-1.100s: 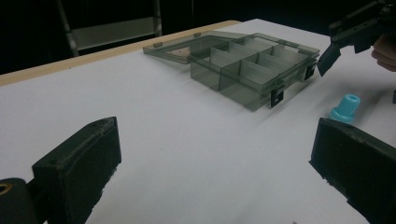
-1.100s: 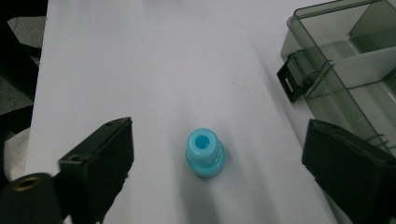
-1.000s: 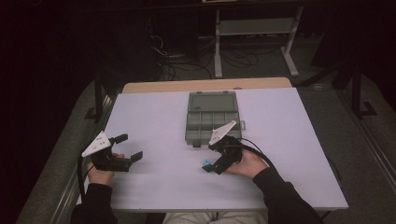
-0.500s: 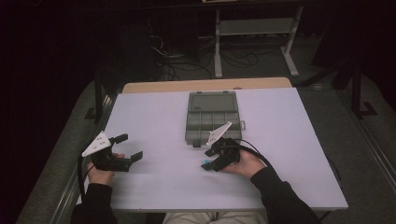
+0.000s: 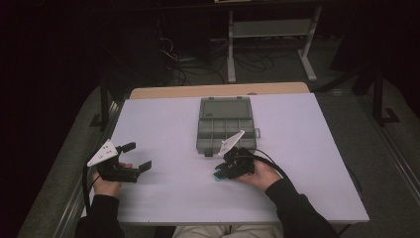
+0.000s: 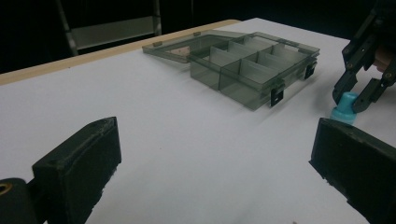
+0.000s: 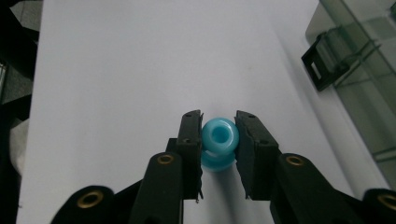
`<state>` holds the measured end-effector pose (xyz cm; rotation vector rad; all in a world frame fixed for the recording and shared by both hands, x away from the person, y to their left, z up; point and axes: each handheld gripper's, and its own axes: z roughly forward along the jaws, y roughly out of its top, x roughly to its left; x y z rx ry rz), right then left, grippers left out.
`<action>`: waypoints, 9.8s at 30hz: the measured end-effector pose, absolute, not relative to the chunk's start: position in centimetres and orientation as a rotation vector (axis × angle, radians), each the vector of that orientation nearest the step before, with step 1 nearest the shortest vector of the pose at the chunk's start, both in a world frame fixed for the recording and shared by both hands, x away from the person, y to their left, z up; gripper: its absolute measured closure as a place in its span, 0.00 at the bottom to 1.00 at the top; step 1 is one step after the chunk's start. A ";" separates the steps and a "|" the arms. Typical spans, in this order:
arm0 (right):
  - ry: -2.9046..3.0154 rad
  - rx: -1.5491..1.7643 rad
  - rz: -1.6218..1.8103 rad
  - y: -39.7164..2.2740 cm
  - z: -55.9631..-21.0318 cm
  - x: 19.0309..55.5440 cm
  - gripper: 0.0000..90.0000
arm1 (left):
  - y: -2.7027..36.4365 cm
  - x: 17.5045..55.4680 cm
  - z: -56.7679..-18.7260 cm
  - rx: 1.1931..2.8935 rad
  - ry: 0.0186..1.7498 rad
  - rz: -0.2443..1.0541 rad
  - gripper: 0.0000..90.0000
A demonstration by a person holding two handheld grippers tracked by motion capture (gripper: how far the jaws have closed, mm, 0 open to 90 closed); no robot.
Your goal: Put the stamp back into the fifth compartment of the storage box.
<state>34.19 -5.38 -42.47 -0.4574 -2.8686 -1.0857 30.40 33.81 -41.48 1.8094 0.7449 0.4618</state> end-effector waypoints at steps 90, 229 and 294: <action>-2.881 -0.520 -1.116 -3.7 -35.8 41.4 0.79 | 33.8 30.4 -41.5 1.808 0.745 0.459 0.02; -2.829 -0.822 -1.322 -11.0 -37.2 40.0 0.00 | 33.6 30.6 -41.7 1.808 0.746 0.447 0.02; -2.713 -1.150 -1.587 -21.1 -40.7 32.8 0.00 | 33.5 30.6 -41.6 1.804 0.739 0.450 0.02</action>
